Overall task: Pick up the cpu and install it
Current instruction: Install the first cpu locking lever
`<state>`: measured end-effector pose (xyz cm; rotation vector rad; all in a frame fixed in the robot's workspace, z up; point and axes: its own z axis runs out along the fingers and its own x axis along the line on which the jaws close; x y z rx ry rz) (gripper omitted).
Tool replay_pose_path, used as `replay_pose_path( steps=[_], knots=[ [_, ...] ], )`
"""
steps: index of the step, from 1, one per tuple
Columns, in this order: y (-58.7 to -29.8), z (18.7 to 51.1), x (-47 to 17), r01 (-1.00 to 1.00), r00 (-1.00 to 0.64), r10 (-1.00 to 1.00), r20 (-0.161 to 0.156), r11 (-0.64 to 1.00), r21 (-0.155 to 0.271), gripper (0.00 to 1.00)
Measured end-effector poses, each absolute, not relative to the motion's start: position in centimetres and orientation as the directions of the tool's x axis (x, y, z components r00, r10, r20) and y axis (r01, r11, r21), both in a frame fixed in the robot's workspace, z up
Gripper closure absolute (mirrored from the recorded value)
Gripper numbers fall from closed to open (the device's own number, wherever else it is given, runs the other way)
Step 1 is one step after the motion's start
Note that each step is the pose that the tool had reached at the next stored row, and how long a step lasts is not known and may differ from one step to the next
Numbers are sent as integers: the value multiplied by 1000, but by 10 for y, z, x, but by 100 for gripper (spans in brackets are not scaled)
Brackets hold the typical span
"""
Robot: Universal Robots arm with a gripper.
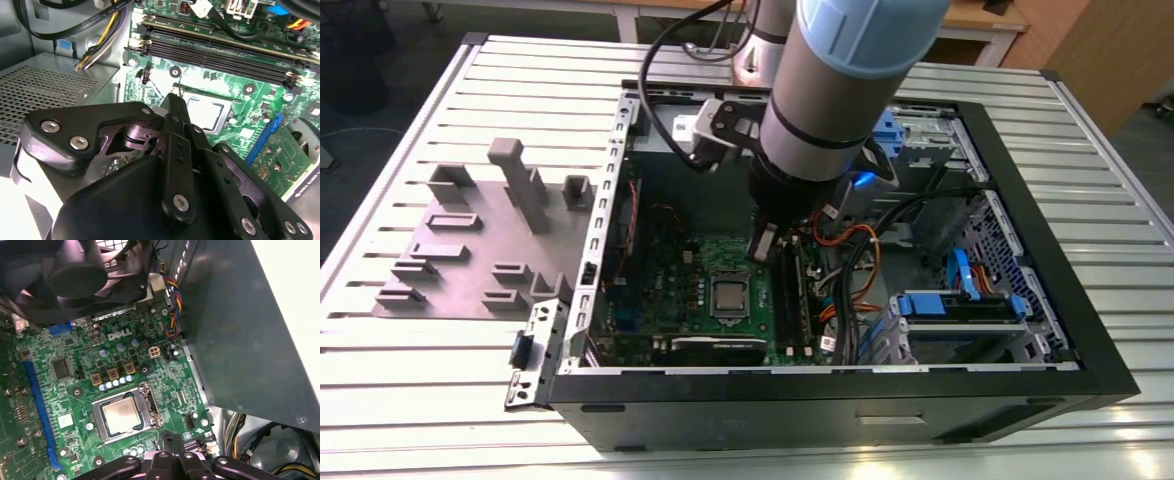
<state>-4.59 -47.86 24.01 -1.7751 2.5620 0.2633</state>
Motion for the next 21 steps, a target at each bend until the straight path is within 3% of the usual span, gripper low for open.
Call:
replay_pose_path(
  steps=[21],
  knots=[
    [-492,240,-46,-932,-351,-931,-104,338,129,89]
  ],
)
